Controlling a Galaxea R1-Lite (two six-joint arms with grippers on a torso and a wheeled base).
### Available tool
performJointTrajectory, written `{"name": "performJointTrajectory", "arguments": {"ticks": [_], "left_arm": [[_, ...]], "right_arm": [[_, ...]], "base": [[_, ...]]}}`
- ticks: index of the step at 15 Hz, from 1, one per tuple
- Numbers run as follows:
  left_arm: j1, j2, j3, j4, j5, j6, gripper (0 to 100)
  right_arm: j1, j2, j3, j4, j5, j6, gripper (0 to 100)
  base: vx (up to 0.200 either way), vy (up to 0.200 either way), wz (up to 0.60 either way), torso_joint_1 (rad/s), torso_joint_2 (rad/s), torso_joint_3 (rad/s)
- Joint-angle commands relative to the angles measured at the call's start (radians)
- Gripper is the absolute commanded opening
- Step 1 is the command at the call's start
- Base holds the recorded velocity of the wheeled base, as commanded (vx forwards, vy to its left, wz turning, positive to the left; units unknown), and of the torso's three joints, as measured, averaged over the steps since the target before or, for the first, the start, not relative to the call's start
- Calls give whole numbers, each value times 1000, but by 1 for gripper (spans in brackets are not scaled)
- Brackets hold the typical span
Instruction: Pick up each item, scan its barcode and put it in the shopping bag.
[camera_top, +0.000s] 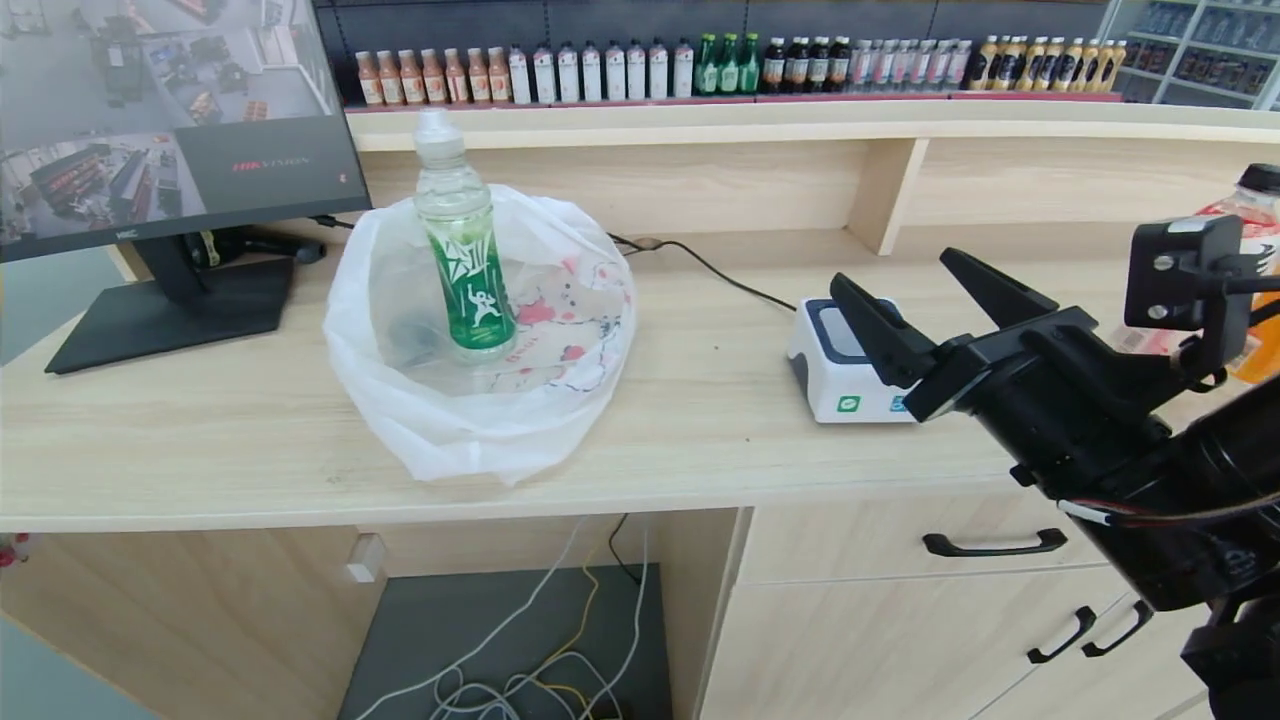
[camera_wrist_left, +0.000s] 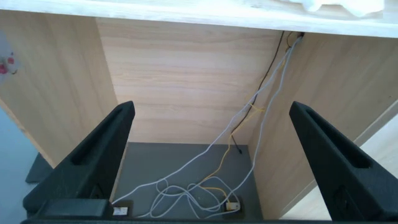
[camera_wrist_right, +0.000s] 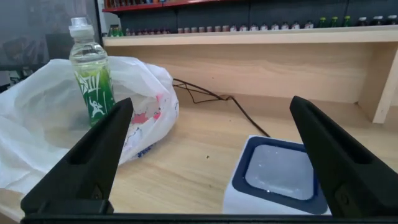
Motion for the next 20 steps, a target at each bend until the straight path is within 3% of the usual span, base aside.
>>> {"name": "performJointTrajectory", "arguments": {"ticks": [1, 20], "left_arm": [[0, 0, 0, 0, 0, -1, 100], [0, 0, 0, 0, 0, -1, 100]], "right_arm": [[0, -17, 27, -1, -1, 1, 100], [8, -51, 82, -1, -1, -11, 100]], "base": [[0, -200, 0, -2, 2, 2], [0, -200, 0, 3, 2, 2]]}}
